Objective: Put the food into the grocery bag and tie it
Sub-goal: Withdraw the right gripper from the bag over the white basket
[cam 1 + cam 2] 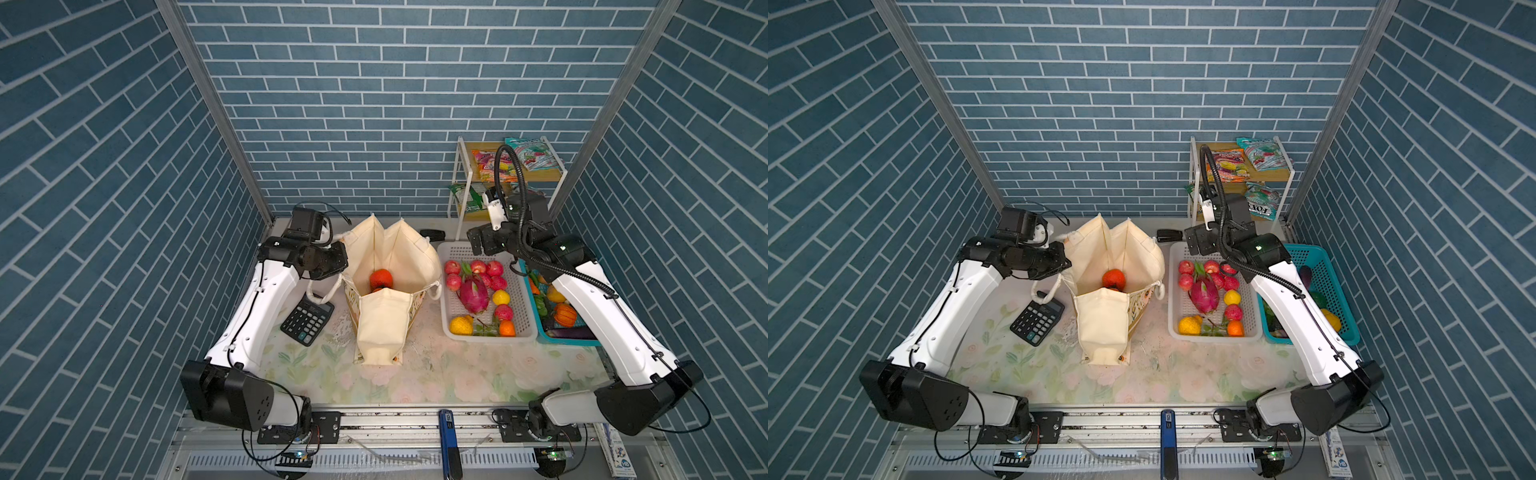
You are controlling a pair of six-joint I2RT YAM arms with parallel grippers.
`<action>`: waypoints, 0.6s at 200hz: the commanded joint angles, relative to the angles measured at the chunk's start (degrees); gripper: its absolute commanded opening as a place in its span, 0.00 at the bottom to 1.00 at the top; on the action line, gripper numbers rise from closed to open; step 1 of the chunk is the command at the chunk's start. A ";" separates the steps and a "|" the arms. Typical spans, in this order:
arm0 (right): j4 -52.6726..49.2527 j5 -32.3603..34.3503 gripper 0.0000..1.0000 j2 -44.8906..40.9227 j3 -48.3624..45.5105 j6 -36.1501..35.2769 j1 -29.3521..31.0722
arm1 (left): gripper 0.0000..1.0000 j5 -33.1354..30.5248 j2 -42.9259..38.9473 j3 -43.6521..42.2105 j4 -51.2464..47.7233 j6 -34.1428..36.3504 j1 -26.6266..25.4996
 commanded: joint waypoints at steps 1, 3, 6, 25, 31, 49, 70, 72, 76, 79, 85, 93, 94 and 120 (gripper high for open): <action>-7.32 1.69 0.99 -1.02 -5.71 3.98 -2.30 | 0.00 -0.25 0.33 0.81 -1.19 0.65 -0.27; -7.69 1.45 0.98 -1.02 -6.24 4.13 -2.52 | 0.00 -0.32 0.28 0.70 -1.23 0.72 -0.27; -8.11 1.27 0.98 -1.03 -7.03 4.35 -2.70 | 0.00 -0.32 0.30 0.70 -1.30 0.66 -0.27; -9.81 -0.81 0.98 -0.98 -11.89 6.05 -3.34 | 0.00 -0.49 0.23 0.59 -1.59 0.65 -0.26; -9.92 -1.71 0.98 -0.89 -13.29 6.59 -3.44 | 0.00 -0.54 0.20 0.55 -1.59 0.65 -0.27; -9.56 -4.44 0.99 -0.38 -16.62 8.26 -3.63 | 0.00 -0.64 0.02 0.38 -1.66 0.47 -0.27; -8.97 -7.19 0.98 1.09 -18.43 9.39 -3.76 | 0.00 -0.67 -0.09 0.28 -1.92 0.45 -0.27; -8.89 -7.40 0.99 1.29 -18.52 9.44 -3.79 | 0.00 -0.64 -0.06 0.28 -1.98 0.42 -0.27; -8.79 -7.66 0.99 1.74 -18.63 9.49 -3.80 | 0.00 -0.73 -0.06 0.27 -2.03 0.44 -0.27; -8.69 -7.79 0.99 2.05 -18.70 9.57 -3.80 | 0.00 -0.79 -0.17 0.20 -2.03 0.39 -0.27; -8.46 -7.95 0.98 2.76 -18.64 9.74 -3.76 | 0.00 -0.73 -0.27 0.15 -2.03 0.41 -0.27; -8.36 -8.53 0.99 3.83 -18.25 9.75 -3.90 | 0.00 -0.75 -0.30 0.03 -2.03 0.38 -0.27; -8.31 -8.57 0.99 4.00 -18.22 9.75 -3.89 | 0.00 -0.74 -0.34 0.02 -2.03 0.38 -0.27; -8.19 -10.15 0.99 8.23 -15.79 9.23 -3.88 | 0.00 -0.65 -0.46 -0.20 -1.85 0.37 -0.27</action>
